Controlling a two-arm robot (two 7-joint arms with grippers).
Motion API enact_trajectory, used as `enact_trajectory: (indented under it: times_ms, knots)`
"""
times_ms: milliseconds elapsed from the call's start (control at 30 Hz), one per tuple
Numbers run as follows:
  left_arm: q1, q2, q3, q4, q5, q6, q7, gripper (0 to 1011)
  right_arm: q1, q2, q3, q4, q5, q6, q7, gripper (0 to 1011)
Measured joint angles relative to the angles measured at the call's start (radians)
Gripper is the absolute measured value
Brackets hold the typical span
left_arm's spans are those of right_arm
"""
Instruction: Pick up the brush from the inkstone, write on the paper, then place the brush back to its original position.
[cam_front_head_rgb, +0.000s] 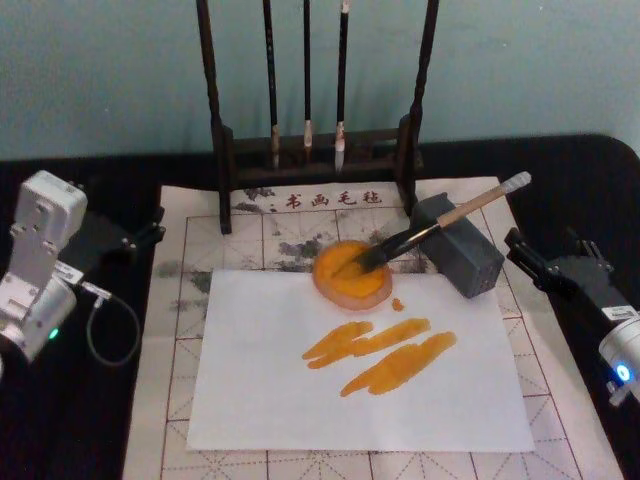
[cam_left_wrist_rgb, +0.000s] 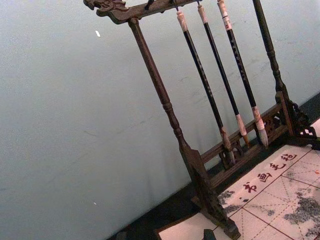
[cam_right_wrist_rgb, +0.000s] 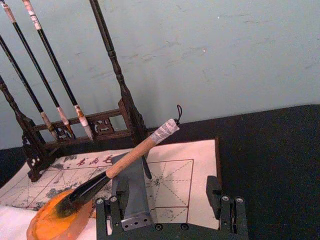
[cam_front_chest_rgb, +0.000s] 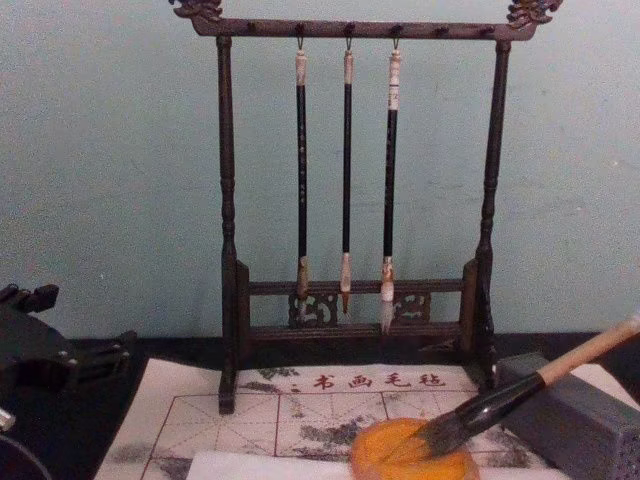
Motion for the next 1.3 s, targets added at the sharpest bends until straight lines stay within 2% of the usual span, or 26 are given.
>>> enact_trajectory:
  times_ms: [1300]
  knots:
    - [0.0,0.0,0.0,0.0,0.0,0.0,0.0,1001,0.002,0.005,-0.005,-0.002,-0.001,0.002,-0.002,1000]
